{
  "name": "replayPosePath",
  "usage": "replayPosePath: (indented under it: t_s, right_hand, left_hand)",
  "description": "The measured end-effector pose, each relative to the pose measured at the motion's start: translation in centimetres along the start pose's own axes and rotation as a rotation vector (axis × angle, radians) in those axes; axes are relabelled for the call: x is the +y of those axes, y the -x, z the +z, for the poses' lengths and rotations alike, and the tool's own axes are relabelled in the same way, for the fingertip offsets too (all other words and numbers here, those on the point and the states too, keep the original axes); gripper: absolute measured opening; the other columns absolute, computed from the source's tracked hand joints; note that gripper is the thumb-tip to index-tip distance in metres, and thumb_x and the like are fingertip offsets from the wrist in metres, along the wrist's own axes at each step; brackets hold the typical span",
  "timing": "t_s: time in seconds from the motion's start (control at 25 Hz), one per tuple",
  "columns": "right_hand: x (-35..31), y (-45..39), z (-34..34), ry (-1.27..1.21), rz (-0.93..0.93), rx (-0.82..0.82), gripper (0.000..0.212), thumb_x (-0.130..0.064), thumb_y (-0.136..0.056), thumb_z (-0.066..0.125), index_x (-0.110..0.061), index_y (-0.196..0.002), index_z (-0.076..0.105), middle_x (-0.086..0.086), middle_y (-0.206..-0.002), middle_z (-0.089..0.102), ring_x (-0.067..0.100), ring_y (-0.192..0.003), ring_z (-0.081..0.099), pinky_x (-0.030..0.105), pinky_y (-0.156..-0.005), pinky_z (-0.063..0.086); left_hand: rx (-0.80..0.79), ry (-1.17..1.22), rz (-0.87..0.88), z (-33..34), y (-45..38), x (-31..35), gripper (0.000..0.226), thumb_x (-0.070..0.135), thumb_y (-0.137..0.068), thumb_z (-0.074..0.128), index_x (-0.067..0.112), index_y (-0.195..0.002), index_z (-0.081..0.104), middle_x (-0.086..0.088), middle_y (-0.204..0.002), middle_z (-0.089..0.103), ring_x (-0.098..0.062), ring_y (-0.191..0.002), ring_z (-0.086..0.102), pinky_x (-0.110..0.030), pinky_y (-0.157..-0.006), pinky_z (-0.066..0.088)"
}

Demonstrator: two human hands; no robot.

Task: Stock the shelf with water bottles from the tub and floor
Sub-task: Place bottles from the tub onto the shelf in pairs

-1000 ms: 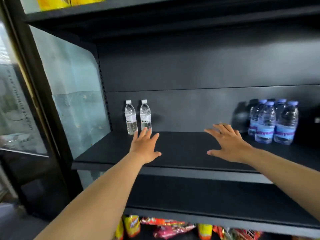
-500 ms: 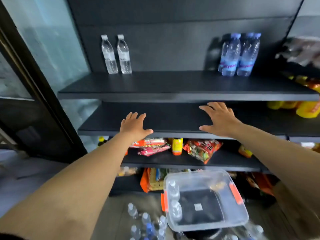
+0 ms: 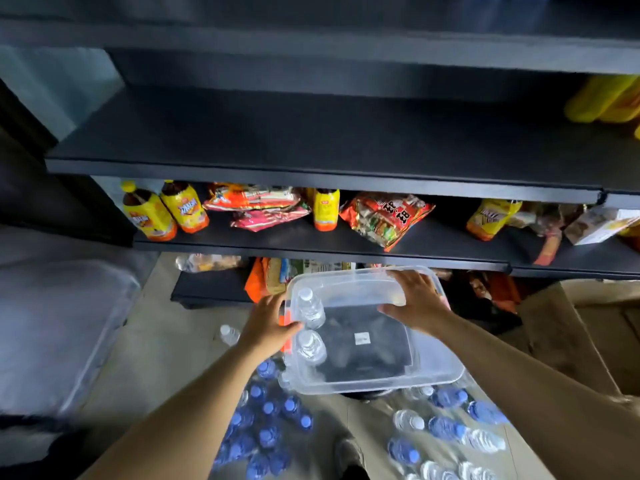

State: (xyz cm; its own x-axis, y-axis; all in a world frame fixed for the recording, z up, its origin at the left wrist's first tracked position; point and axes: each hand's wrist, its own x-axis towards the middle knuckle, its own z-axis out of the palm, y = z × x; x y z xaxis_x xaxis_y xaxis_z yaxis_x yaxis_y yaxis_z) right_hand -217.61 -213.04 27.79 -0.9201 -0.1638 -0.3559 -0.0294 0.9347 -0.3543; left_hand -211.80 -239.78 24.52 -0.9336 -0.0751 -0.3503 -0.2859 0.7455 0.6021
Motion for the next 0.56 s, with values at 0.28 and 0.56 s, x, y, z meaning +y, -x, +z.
replayPosePath:
  t_s: [0.28, 0.56]
  right_hand:
    - [2.7, -9.0, 8.5, -0.353, 0.036, -0.214, 0.072, -0.044, -0.082, 0.067, -0.032, -0.143, 0.029, -0.002, -0.152, 0.026, 0.021, -0.138, 0.031, 0.037, -0.110, 0.031]
    - [-1.1, -16.5, 17.2, -0.545, -0.097, -0.433, 0.073, -0.034, -0.082, 0.070, -0.032, -0.143, 0.030, -0.001, -0.153, 0.026, 0.019, -0.138, 0.029, 0.031, -0.109, 0.029]
  left_hand:
    - [-0.004, 0.181, -0.155, 10.9, -2.0, -5.2, 0.078, 0.014, -0.074, 0.076, 0.015, -0.141, 0.038, 0.000, -0.140, 0.048, -0.018, -0.127, 0.047, -0.020, -0.098, 0.034]
    - [0.109, 0.370, -0.317, 16.2, -4.3, -7.0, 0.065, 0.016, -0.082, 0.070, 0.017, -0.139, 0.039, 0.006, -0.138, 0.048, -0.011, -0.128, 0.045, -0.014, -0.101, 0.029]
